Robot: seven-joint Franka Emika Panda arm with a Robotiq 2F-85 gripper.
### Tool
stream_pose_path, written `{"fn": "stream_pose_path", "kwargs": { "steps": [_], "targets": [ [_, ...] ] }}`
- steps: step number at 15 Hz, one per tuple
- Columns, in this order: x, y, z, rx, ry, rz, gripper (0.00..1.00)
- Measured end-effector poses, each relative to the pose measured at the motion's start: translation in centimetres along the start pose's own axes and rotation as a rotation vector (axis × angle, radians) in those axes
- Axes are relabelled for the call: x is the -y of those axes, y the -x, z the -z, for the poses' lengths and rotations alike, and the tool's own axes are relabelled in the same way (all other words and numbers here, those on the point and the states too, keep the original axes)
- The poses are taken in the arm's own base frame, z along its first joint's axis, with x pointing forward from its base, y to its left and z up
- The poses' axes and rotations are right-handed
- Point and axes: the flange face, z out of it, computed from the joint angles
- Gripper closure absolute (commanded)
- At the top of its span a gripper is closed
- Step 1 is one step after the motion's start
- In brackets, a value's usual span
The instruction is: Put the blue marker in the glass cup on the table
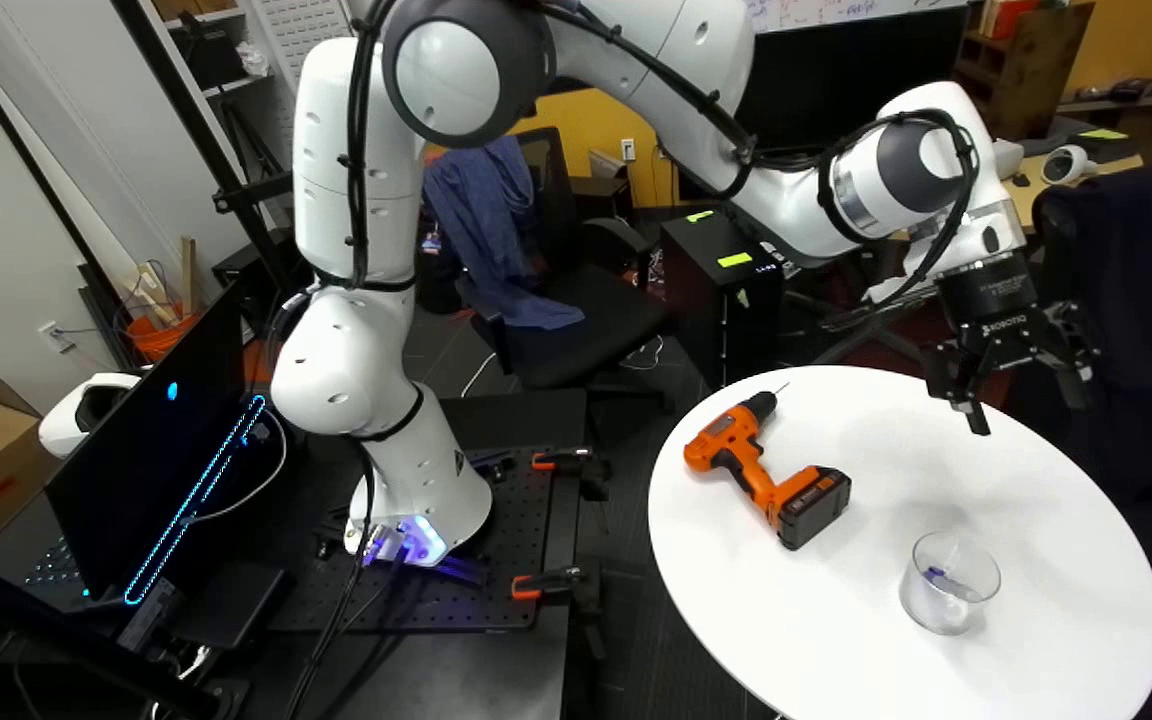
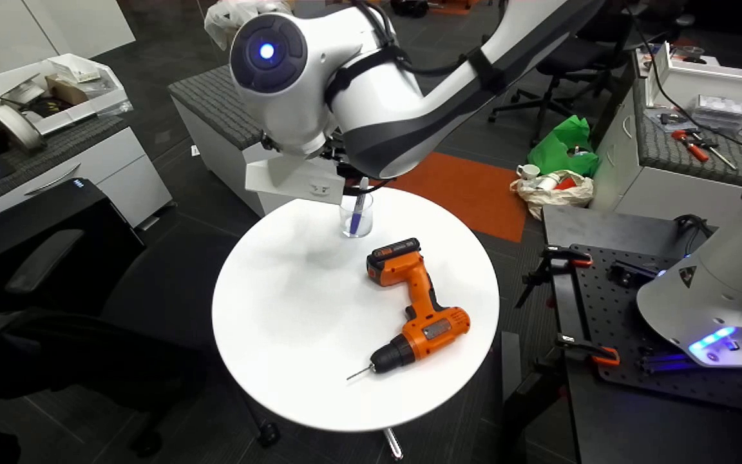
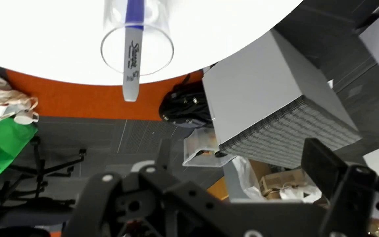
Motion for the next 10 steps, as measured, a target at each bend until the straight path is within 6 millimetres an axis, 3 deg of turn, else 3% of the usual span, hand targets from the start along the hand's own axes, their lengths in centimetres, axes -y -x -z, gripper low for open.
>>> {"fn": "stream_pose_path", "kwargs": {
  "steps": [5, 10],
  "targets": [
    [-1.0, 1.1, 3.8, 0.220, -0.129, 0.107, 0.00],
    [-1.8, 1.6, 4.8, 0.302, -0.160, 0.171, 0.00]
  ]
}}
